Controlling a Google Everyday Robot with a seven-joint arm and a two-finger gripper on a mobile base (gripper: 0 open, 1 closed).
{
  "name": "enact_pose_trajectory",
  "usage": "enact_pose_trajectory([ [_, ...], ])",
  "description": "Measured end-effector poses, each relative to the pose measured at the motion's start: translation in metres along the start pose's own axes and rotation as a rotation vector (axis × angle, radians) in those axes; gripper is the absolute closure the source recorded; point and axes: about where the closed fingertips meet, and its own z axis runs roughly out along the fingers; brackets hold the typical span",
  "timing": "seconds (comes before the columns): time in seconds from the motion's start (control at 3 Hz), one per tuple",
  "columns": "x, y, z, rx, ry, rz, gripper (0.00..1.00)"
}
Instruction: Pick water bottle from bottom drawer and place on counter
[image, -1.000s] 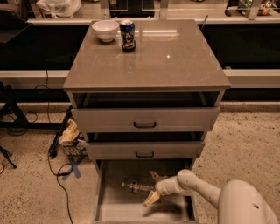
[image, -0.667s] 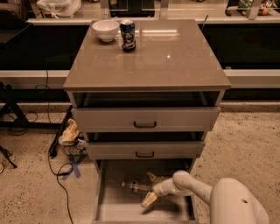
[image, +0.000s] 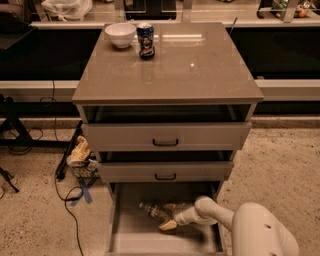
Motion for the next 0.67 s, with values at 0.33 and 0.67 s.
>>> enact_pose_trajectory([
  [0.33,-0.007,-0.003,-0.018,0.045,-0.018,-0.003,0.64],
  [0.67,-0.029,0.003,-0.06,0.088,-0.082,-0.026,0.87],
])
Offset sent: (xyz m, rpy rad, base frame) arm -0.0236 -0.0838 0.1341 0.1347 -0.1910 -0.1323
